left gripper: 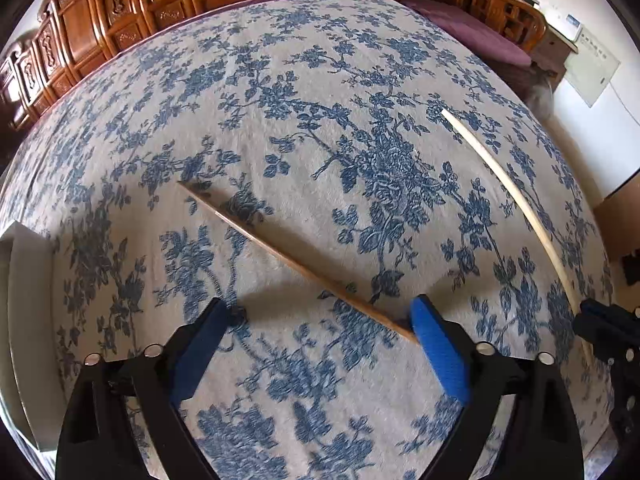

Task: Organize utensils
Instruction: 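Lift the light chopstick with the right gripper while the left grasps the dark chopstick, then carry the dark chopstick with the left gripper toward the tray while the right carries the light one, then lower the dark chopstick into the tray and open the left gripper while the right holds the light chopstick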

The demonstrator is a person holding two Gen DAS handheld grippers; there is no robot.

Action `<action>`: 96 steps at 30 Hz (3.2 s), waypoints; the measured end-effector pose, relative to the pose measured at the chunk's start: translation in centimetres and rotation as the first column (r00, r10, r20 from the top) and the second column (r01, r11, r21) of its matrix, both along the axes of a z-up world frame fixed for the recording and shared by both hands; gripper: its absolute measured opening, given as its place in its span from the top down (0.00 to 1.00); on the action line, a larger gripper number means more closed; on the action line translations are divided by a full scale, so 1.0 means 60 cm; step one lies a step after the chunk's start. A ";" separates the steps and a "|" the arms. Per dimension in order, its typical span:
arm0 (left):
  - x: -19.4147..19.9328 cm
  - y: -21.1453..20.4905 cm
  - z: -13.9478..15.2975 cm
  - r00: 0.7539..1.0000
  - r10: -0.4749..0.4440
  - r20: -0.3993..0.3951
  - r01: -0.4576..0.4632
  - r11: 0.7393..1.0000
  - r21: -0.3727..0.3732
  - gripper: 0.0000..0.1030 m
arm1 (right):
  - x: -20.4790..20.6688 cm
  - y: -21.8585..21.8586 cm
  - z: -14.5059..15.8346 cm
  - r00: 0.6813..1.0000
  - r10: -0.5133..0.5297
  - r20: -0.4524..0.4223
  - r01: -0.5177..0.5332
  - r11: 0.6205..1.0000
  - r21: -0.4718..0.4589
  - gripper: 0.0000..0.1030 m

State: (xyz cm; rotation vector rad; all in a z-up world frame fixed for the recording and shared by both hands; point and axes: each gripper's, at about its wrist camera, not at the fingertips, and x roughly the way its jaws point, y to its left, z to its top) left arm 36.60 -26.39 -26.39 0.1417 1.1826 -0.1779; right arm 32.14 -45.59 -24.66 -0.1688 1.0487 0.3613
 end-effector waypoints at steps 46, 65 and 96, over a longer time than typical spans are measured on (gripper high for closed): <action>-0.144 0.295 0.186 0.988 0.000 0.154 0.024 0.987 -0.157 0.96 | -0.063 0.241 0.118 0.992 0.025 0.126 -0.032 0.998 0.055 0.94; -0.159 0.435 0.211 0.981 0.043 0.187 -0.013 0.987 -0.159 0.96 | -0.056 0.374 0.138 0.986 0.088 0.140 -0.101 0.991 0.088 0.94; -0.082 0.516 0.080 0.996 0.052 0.070 -0.045 0.993 -0.105 0.96 | -0.036 0.451 0.106 0.985 0.147 0.095 -0.157 0.982 0.107 0.94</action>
